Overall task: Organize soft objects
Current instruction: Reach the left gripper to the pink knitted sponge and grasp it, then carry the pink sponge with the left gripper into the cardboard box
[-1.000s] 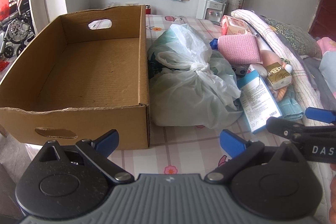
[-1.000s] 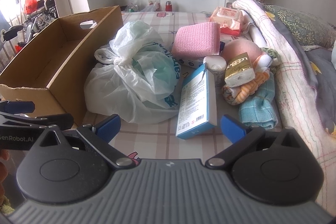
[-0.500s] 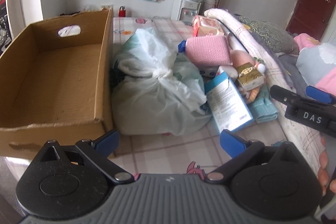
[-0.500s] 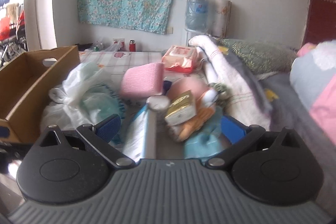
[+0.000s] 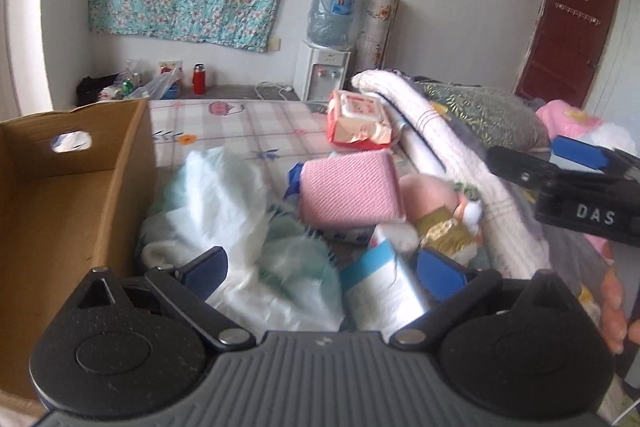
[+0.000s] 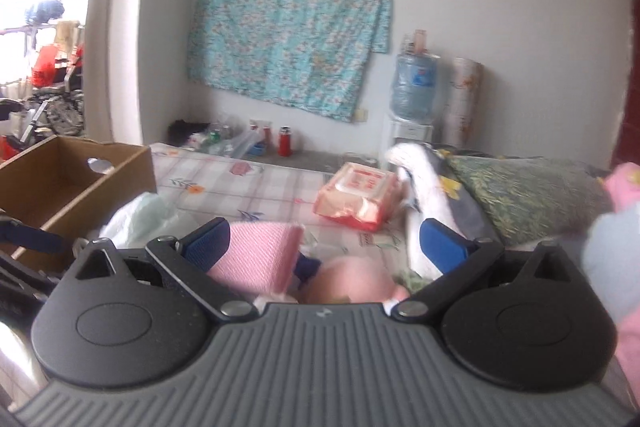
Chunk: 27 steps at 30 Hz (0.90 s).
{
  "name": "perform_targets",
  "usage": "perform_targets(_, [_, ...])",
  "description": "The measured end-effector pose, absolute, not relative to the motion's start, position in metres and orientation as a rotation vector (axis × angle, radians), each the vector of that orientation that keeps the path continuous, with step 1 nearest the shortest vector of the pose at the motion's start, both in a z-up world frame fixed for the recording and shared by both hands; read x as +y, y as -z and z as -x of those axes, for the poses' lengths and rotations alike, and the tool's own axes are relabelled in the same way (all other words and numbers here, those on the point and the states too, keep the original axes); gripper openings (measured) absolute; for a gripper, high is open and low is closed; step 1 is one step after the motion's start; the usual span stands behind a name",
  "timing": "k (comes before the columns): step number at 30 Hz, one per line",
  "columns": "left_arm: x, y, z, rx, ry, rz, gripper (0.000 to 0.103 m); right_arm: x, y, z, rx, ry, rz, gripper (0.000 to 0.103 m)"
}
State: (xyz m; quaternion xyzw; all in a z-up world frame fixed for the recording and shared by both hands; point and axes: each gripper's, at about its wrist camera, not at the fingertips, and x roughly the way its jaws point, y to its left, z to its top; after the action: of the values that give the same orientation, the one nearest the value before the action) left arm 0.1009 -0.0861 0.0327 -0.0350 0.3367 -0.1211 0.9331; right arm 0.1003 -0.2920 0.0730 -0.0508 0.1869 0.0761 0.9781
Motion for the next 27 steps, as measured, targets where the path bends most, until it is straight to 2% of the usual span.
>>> perform_targets(2, [-0.093,-0.030,-0.115,0.686,0.258,0.083,0.092,-0.294,-0.079,-0.125,0.389,-0.208,0.095,0.098])
perform_targets(3, [-0.096,-0.028,-0.119,0.677,0.238,0.101,0.084,-0.295,-0.081,-0.136,0.398,-0.229,0.095,0.094])
perform_targets(7, [-0.109,-0.018,-0.142,0.676,0.193,0.098,0.072,-0.289,-0.082,-0.182,0.441,-0.309,0.122,0.084])
perform_targets(10, [-0.114,-0.005,-0.163,0.758,0.228,0.145,0.043,-0.281,-0.072,-0.220,0.511,-0.376,0.136,0.073])
perform_targets(12, [-0.112,0.004,-0.175,0.806,0.249,0.185,0.032,-0.274,-0.062,-0.241,0.571,-0.431,0.131,0.067])
perform_targets(13, [-0.113,0.007,-0.181,0.826,0.254,0.194,0.030,-0.271,-0.057,-0.251,0.600,-0.456,0.126,0.062])
perform_targets(15, [-0.112,0.015,-0.190,0.860,0.269,0.206,0.028,-0.263,-0.044,-0.268,0.660,-0.504,0.112,0.054])
perform_targets(20, [-0.119,0.032,-0.207,0.945,0.317,0.241,0.030,-0.256,-0.014,-0.297,0.793,-0.579,0.060,0.049])
perform_targets(22, [-0.120,0.035,-0.210,0.959,0.330,0.267,0.039,-0.262,-0.006,-0.301,0.829,-0.583,0.031,0.044])
perform_targets(25, [-0.125,0.038,-0.215,0.960,0.348,0.275,0.054,-0.275,0.000,-0.302,0.857,-0.593,-0.031,0.043])
perform_targets(27, [-0.127,0.037,-0.217,0.956,0.364,0.286,0.060,-0.284,0.001,-0.302,0.870,-0.590,-0.071,0.042])
